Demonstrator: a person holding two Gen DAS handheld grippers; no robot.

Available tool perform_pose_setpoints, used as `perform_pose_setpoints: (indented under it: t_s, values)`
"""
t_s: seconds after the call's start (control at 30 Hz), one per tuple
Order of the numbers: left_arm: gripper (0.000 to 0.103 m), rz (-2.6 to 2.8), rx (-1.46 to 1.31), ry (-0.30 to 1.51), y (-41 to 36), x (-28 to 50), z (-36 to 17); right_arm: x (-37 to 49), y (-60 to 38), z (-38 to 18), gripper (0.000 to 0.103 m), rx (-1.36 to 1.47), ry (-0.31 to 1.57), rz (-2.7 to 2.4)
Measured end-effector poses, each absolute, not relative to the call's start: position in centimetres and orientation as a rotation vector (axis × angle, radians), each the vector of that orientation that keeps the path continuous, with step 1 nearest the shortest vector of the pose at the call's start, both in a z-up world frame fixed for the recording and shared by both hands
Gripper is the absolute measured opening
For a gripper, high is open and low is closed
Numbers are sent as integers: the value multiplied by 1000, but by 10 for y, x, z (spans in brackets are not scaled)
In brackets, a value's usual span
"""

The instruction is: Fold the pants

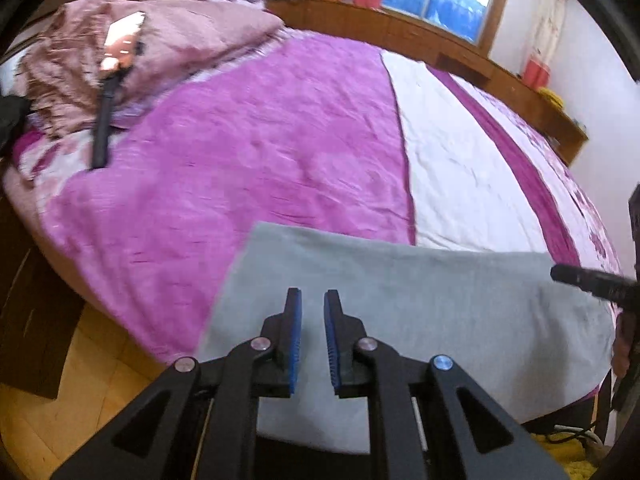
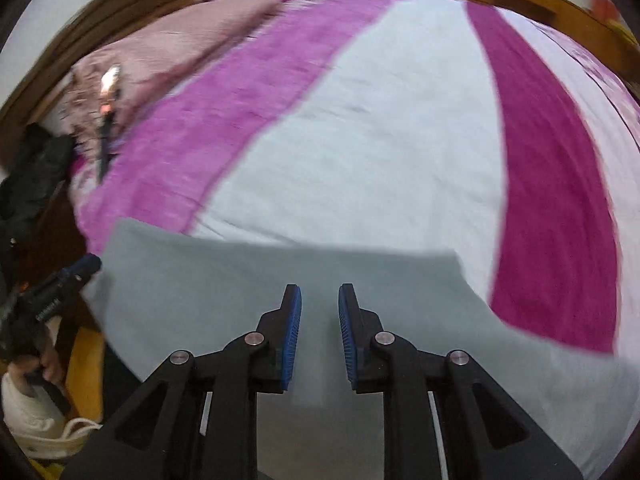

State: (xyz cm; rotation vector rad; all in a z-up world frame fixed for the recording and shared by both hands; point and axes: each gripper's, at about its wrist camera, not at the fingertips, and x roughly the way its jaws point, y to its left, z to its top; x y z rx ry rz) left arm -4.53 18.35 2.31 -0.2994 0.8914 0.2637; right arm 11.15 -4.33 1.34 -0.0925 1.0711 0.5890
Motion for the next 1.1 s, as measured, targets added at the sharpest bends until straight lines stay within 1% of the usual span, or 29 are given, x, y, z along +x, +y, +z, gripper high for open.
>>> perform_pose_setpoints:
  t_s: [0.2, 0.3, 0.43, 0.63, 0.67, 0.73, 0.77, 0.8, 0.97, 1.1]
  values:
    - [13, 282, -252, 981, 171, -24, -11, 126, -71, -30, 12, -23, 1114, 463]
    - [13, 298, -263, 981, 172, -21, -13, 125, -73, -38, 12, 5, 1069, 463]
    - [14, 312, -265, 984, 172, -20, -13, 122, -70, -39, 13, -22, 1042, 475]
    - [15, 325, -260, 997, 170, -20, -7, 117, -84, -29, 14, 53, 1048, 493]
    - [16, 326, -256, 1000, 169, -20, -6, 114, -87, -26, 16, 62, 1038, 493]
    - [24, 322, -254, 1002, 166, -23, -2, 105, -96, -14, 21, 54, 1010, 481]
    - [26, 320, -256, 1002, 165, -24, 0, 101, -99, -10, 25, 51, 1003, 478]
    - [28, 319, -258, 1002, 164, -25, 1, 98, -103, -6, 26, 53, 1000, 481]
    - [28, 308, -266, 1005, 158, -33, 7, 74, -138, 4, 30, 109, 1013, 451]
    - [28, 298, -280, 977, 155, -44, 15, 55, -170, 7, 30, 161, 1024, 394]
